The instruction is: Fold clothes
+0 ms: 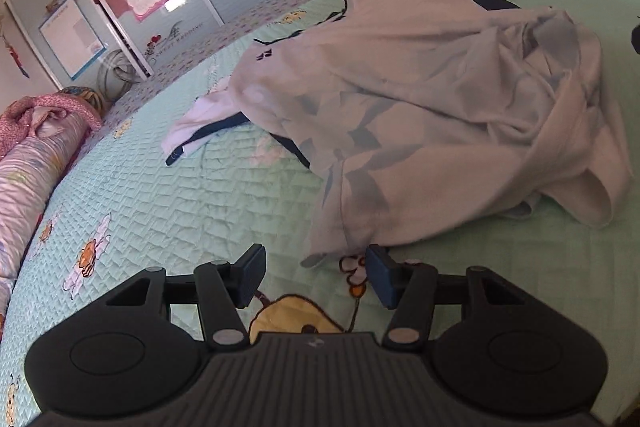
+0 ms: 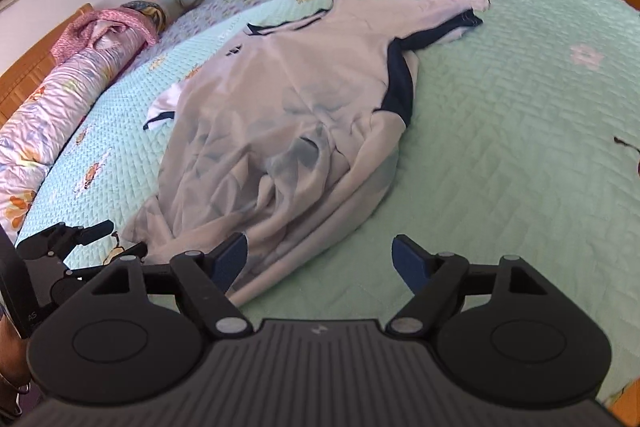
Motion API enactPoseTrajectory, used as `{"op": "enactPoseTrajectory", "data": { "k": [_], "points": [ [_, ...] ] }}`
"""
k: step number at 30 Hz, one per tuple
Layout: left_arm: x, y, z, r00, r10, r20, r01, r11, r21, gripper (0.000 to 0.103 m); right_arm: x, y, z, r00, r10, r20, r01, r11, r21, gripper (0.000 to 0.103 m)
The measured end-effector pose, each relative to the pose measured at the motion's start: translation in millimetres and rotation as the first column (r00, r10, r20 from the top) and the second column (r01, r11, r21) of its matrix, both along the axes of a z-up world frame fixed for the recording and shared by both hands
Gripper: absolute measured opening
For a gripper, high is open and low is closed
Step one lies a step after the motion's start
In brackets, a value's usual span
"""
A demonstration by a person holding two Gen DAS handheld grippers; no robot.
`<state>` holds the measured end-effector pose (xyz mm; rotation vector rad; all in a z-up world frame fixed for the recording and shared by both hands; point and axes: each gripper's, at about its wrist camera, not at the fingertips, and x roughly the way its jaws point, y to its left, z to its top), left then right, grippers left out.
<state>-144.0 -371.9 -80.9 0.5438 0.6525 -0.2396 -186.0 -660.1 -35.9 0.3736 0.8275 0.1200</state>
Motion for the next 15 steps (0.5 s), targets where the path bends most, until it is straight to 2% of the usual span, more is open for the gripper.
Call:
{"op": "enactPoseTrajectory", "data": {
  "k": [2, 5, 9, 12, 15],
  "points": [
    [-4, 5, 0, 1.0, -0.014, 0.002, 0.014, 1.0, -0.005, 0.058, 1, -1, -2, 1.0, -0.004, -0.006, 0.004, 1.0, 0.009, 0.081],
    [-4, 3, -4, 0.999, -0.017, 0.032, 0.015, 0.999, 0.043, 0.058, 3, -1, -7, 1.0, -0.006, -0.009, 0.006, 1.0, 0.009, 0.081],
    [6, -4, -6, 0.999, -0.025, 0.047, 0.023, 0.999, 0.048, 0.056, 9, 5, -16, 1.0, -0.015, -0.021, 0.015, 1.0, -0.002, 0.081],
    [16, -7, -3, 0.999, -0.045, 0.024, 0.045, 0.999, 0.003, 0.004, 9, 10, -19, 1.0, -0.012, -0.021, 0.012, 1.0, -0.022, 0.081],
    [17, 0, 15, 1.0, -0.01, 0.011, 0.011, 0.996, -0.09, 0.004, 9, 8, -16, 1.0, -0.019, -0.013, 0.018, 0.999, -0.037, 0.081]
  ]
}}
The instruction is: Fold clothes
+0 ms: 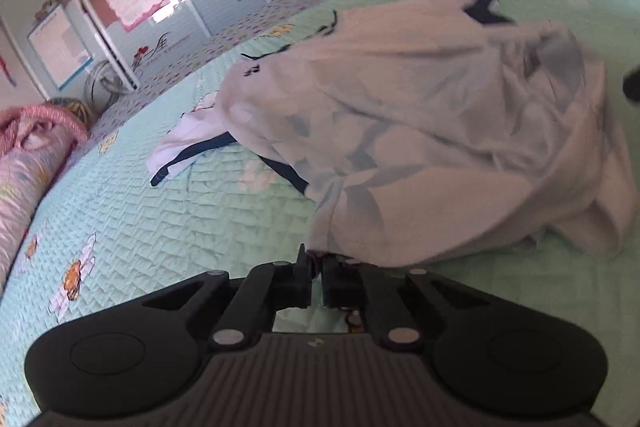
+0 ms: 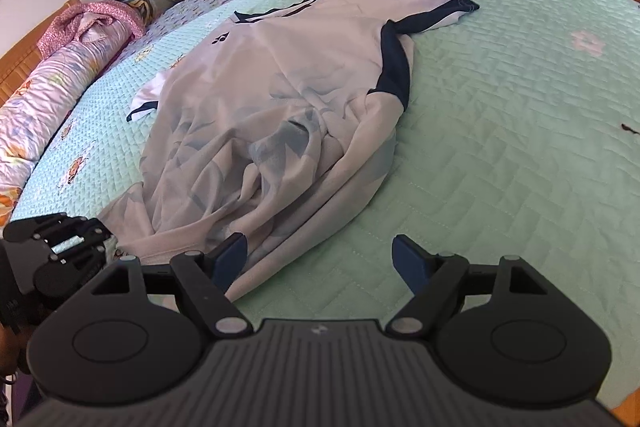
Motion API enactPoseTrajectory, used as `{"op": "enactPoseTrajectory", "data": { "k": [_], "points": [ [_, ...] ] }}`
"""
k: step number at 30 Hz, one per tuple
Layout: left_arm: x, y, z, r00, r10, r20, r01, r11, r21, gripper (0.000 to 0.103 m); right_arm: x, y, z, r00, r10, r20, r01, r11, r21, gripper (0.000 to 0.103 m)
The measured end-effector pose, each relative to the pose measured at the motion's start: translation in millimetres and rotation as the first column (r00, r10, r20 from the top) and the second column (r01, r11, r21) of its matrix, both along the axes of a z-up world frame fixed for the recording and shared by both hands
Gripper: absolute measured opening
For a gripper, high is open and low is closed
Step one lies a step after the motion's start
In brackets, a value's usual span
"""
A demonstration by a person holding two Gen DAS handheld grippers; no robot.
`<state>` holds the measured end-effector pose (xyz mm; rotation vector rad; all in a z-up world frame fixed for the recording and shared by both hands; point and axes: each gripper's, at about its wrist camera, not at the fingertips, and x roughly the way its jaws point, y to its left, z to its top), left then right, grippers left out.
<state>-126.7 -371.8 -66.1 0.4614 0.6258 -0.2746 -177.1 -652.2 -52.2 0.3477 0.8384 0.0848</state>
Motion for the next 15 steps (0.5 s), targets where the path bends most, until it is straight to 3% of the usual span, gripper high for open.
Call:
{"op": "enactPoseTrajectory", "data": {
  "k": [3, 5, 6, 8, 10, 13, 14, 15],
  "points": [
    [-8, 25, 39, 0.994, 0.087, -0.059, -0.097, 0.976, -0.197, 0.004, 1, -7, 3, 0.999, -0.031, 0.022, 0.031, 0.999, -0.021, 0.081],
    [-19, 48, 68, 0.986, 0.126, -0.113, -0.159, 0.919, -0.361, 0.004, 3, -13, 3, 0.997, -0.06, 0.037, 0.062, 0.997, -0.047, 0.081],
    [-25, 58, 78, 0.981, 0.152, -0.12, -0.188, 0.899, -0.395, 0.0, 4, -15, 3, 0.997, -0.066, 0.046, 0.07, 0.995, -0.073, 0.081],
    [-35, 72, 84, 0.966, 0.227, -0.124, -0.257, 0.889, -0.378, 0.0, 3, -15, 1, 0.996, -0.055, 0.075, 0.066, 0.986, -0.155, 0.081],
    [-35, 81, 74, 0.941, 0.299, -0.159, -0.335, 0.888, -0.315, 0.0, 2, -13, 0, 0.995, -0.027, 0.092, 0.047, 0.975, -0.217, 0.081],
    [-32, 92, 51, 0.894, 0.36, -0.268, -0.431, 0.854, -0.291, 0.0, 1, -14, -1, 0.996, -0.012, 0.092, 0.03, 0.98, -0.195, 0.081],
    [-32, 93, 44, 0.883, 0.362, -0.299, -0.445, 0.846, -0.292, 0.001, 1, -15, -1, 0.996, -0.008, 0.092, 0.025, 0.982, -0.185, 0.081],
    [-33, 88, 41, 0.888, 0.342, -0.307, -0.431, 0.852, -0.297, 0.002, 0, -14, 0, 0.995, -0.002, 0.096, 0.018, 0.986, -0.166, 0.081]
  ]
}}
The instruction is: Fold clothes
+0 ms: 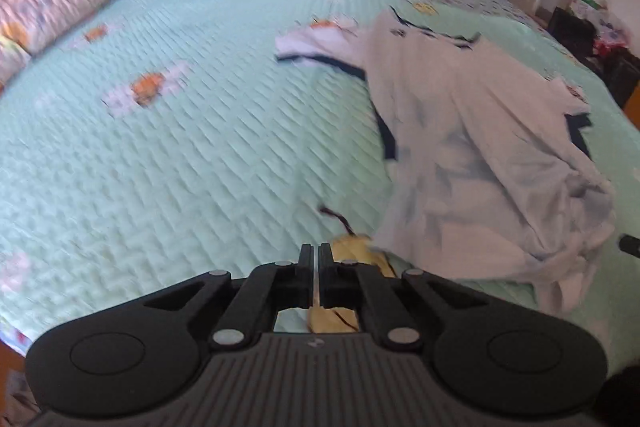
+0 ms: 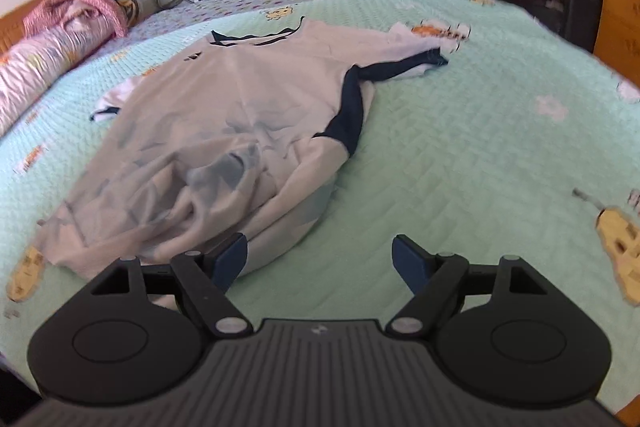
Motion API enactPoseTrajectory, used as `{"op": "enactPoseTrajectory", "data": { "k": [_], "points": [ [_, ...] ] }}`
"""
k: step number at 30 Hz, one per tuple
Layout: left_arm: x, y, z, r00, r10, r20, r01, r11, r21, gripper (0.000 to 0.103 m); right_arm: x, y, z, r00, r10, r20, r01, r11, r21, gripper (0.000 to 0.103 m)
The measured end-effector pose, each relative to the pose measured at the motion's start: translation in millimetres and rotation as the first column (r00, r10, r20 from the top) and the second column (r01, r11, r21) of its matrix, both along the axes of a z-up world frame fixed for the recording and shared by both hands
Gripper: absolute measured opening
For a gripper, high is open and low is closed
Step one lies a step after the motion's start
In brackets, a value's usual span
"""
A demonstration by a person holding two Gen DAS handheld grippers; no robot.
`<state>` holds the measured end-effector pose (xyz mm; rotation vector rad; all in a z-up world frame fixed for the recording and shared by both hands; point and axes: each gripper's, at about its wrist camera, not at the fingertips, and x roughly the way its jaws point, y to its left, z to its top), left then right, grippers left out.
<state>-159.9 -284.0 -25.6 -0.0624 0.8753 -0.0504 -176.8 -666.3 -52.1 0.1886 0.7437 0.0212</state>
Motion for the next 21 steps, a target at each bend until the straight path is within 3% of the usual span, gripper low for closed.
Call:
{"op": "enactPoseTrajectory", "data": {
  "k": [5, 7, 9, 10, 11, 13, 16, 19, 21],
  "points": [
    [-1, -32, -12, 0.996, -0.091, -0.011, 0.091, 0.995, -0.035, 0.008, 11, 24, 8, 0.996, 0.074, 0.044, -0.071, 0.995, -0.067, 0.081],
    [2, -37, -18, 0.995, -0.09, -0.045, 0.086, 0.993, -0.082, 0.023, 21, 34, 10, 0.993, 0.104, 0.064, -0.1, 0.993, -0.062, 0.079],
    [1, -43, -22, 0.992, -0.106, -0.064, 0.1, 0.99, -0.1, 0.03, 33, 44, 6, 0.988, 0.149, 0.033, -0.146, 0.987, -0.06, 0.057],
    [1, -45, -24, 0.991, -0.117, -0.07, 0.109, 0.989, -0.101, 0.032, 39, 48, 3, 0.986, 0.165, 0.011, -0.164, 0.984, -0.068, 0.008],
    [0, -47, -24, 0.989, -0.124, -0.074, 0.117, 0.989, -0.095, 0.034, 39, 48, 4, 0.987, 0.163, 0.006, -0.162, 0.983, -0.084, 0.001],
    [0, -46, -26, 0.989, -0.124, -0.076, 0.117, 0.989, -0.088, 0.042, 38, 47, 7, 0.987, 0.159, 0.005, -0.157, 0.979, -0.127, 0.001],
    [3, -40, -28, 0.991, -0.111, -0.078, 0.105, 0.991, -0.083, 0.042, 22, 40, 48, 0.979, 0.158, 0.131, -0.112, 0.945, -0.307, 0.001],
    [5, -37, -28, 0.992, -0.101, -0.075, 0.095, 0.992, -0.086, 0.042, 19, 32, 85, 0.956, 0.178, 0.231, -0.039, 0.862, -0.505, 0.001],
    [4, -39, -26, 0.992, -0.108, -0.06, 0.104, 0.992, -0.075, 0.042, 23, 28, 89, 0.947, 0.208, 0.246, -0.023, 0.806, -0.591, 0.001]
  ]
}}
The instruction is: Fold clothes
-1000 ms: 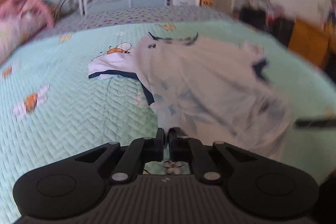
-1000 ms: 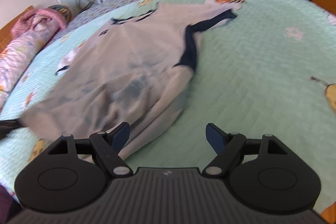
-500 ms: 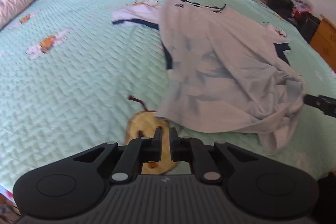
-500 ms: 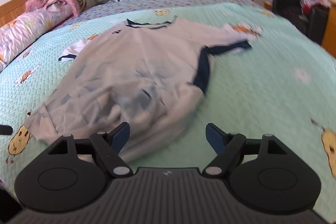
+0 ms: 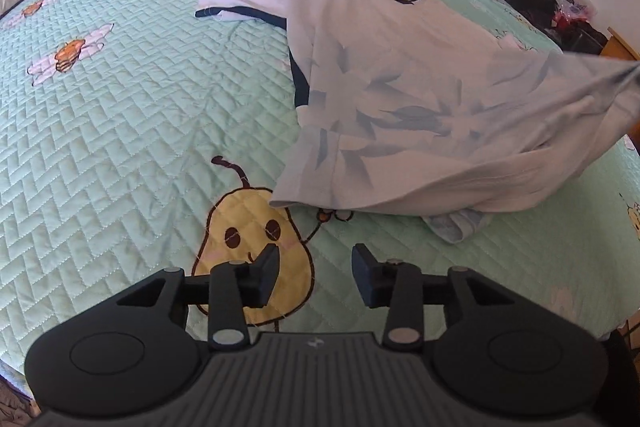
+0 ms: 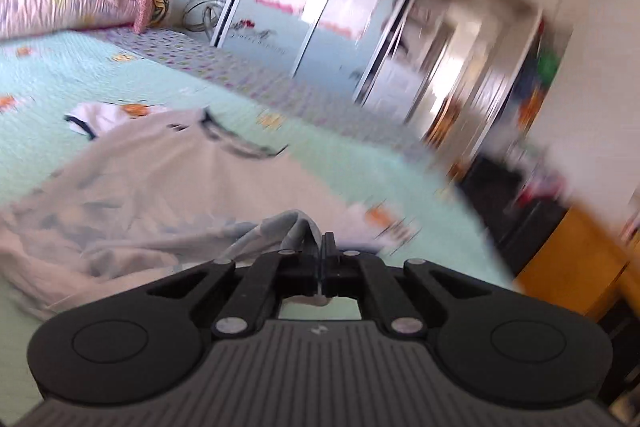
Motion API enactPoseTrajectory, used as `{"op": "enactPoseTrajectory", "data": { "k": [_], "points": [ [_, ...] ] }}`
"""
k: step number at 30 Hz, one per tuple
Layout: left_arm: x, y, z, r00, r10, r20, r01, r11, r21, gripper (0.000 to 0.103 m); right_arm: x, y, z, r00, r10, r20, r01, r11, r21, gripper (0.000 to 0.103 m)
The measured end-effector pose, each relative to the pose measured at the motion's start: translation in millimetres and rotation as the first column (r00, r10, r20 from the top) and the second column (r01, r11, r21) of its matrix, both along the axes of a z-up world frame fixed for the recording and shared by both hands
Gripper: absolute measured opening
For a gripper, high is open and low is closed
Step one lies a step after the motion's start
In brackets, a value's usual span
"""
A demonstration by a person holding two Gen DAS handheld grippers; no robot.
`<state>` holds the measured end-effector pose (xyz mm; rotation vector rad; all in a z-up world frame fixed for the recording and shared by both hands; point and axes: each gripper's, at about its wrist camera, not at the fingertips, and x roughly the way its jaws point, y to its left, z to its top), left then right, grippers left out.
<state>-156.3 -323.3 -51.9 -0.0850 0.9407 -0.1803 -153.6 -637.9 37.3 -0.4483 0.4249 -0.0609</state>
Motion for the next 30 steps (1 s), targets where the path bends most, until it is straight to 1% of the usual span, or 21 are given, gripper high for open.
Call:
{"op": "enactPoseTrajectory", "data": {
  "k": [2, 3, 4, 5, 6, 7, 9, 10, 11, 12, 13, 14, 16, 18, 19, 22, 23, 24, 26, 29, 30],
  "points": [
    [-2, -5, 1, 1.0, -0.027, 0.011, 0.027, 0.999, 0.022, 0.043, 8, -2, -6, 1.0, 0.014, 0.004, -0.014, 0.997, -0.076, 0.002],
    [-3, -7, 1, 0.999, -0.041, 0.016, 0.04, 0.999, 0.033, 0.043, 13, -4, -11, 1.0, 0.02, -0.013, -0.021, 0.994, -0.108, 0.002],
    [-4, -10, 2, 0.998, -0.055, 0.022, 0.054, 0.998, 0.045, 0.043, 22, -6, -22, 0.995, 0.01, -0.094, -0.02, 0.994, -0.109, 0.002],
    [-6, -12, 2, 0.997, -0.067, 0.028, 0.065, 0.996, 0.054, 0.043, 30, -12, -32, 0.984, -0.032, -0.175, 0.016, 0.995, -0.094, 0.003],
    [-7, -13, 3, 0.996, -0.076, 0.037, 0.073, 0.995, 0.062, 0.043, 34, -20, -42, 0.964, -0.091, -0.25, 0.074, 0.994, -0.074, 0.003],
    [-6, -14, 3, 0.995, -0.085, 0.047, 0.081, 0.994, 0.074, 0.044, 35, -29, -49, 0.945, -0.144, -0.295, 0.135, 0.99, -0.051, 0.003],
    [-6, -17, 4, 0.993, -0.103, 0.065, 0.097, 0.991, 0.097, 0.044, 26, -45, -57, 0.918, -0.223, -0.327, 0.236, 0.972, -0.002, 0.01],
    [-5, -18, 4, 0.991, -0.112, 0.073, 0.104, 0.989, 0.105, 0.044, 21, -52, -58, 0.907, -0.247, -0.342, 0.274, 0.961, 0.033, 0.017],
    [-3, -21, 5, 0.989, -0.121, 0.08, 0.112, 0.988, 0.11, 0.044, 16, -60, -57, 0.898, -0.256, -0.357, 0.305, 0.948, 0.089, 0.023],
    [-1, -24, 5, 0.987, -0.136, 0.091, 0.125, 0.985, 0.117, 0.044, 10, -68, -55, 0.895, -0.251, -0.368, 0.33, 0.929, 0.17, 0.025],
    [0, -29, 6, 0.982, -0.157, 0.11, 0.142, 0.981, 0.131, 0.044, 5, -75, -52, 0.895, -0.24, -0.377, 0.354, 0.896, 0.269, 0.032],
    [0, -33, 7, 0.974, -0.181, 0.133, 0.161, 0.976, 0.15, 0.044, 0, -85, -50, 0.894, -0.236, -0.381, 0.382, 0.846, 0.373, 0.037],
    [-2, -44, 7, 0.953, -0.242, 0.181, 0.203, 0.957, 0.21, 0.044, -10, -99, -47, 0.9, -0.219, -0.377, 0.408, 0.729, 0.55, 0.037],
    [-4, -53, 3, 0.934, -0.297, 0.198, 0.235, 0.929, 0.284, 0.045, -16, -99, -49, 0.907, -0.199, -0.371, 0.403, 0.669, 0.625, 0.037],
    [-5, -56, 0, 0.925, -0.322, 0.2, 0.248, 0.914, 0.323, 0.045, -16, -91, -49, 0.911, -0.195, -0.363, 0.392, 0.679, 0.62, 0.037],
    [-9, -63, -12, 0.907, -0.376, 0.187, 0.266, 0.86, 0.436, 0.045, -20, -69, -51, 0.933, -0.159, -0.324, 0.33, 0.74, 0.586, 0.037],
    [-11, -64, -16, 0.9, -0.393, 0.187, 0.268, 0.839, 0.473, 0.045, -20, -64, -52, 0.935, -0.15, -0.322, 0.319, 0.751, 0.578, 0.037],
    [-12, -65, -20, 0.891, -0.413, 0.188, 0.269, 0.815, 0.514, 0.045, -19, -60, -53, 0.936, -0.14, -0.323, 0.312, 0.756, 0.576, 0.037],
    [-13, -69, -28, 0.873, -0.451, 0.188, 0.269, 0.765, 0.585, 0.045, -19, -55, -55, 0.936, -0.116, -0.332, 0.3, 0.755, 0.583, 0.037],
    [-11, -75, -35, 0.844, -0.503, 0.186, 0.279, 0.708, 0.649, 0.045, -21, -50, -60, 0.932, -0.089, -0.35, 0.294, 0.752, 0.589, 0.037],
    [-9, -78, -36, 0.835, -0.518, 0.188, 0.282, 0.695, 0.661, 0.045, -21, -49, -61, 0.931, -0.085, -0.355, 0.294, 0.751, 0.591, 0.037]
  ]
}}
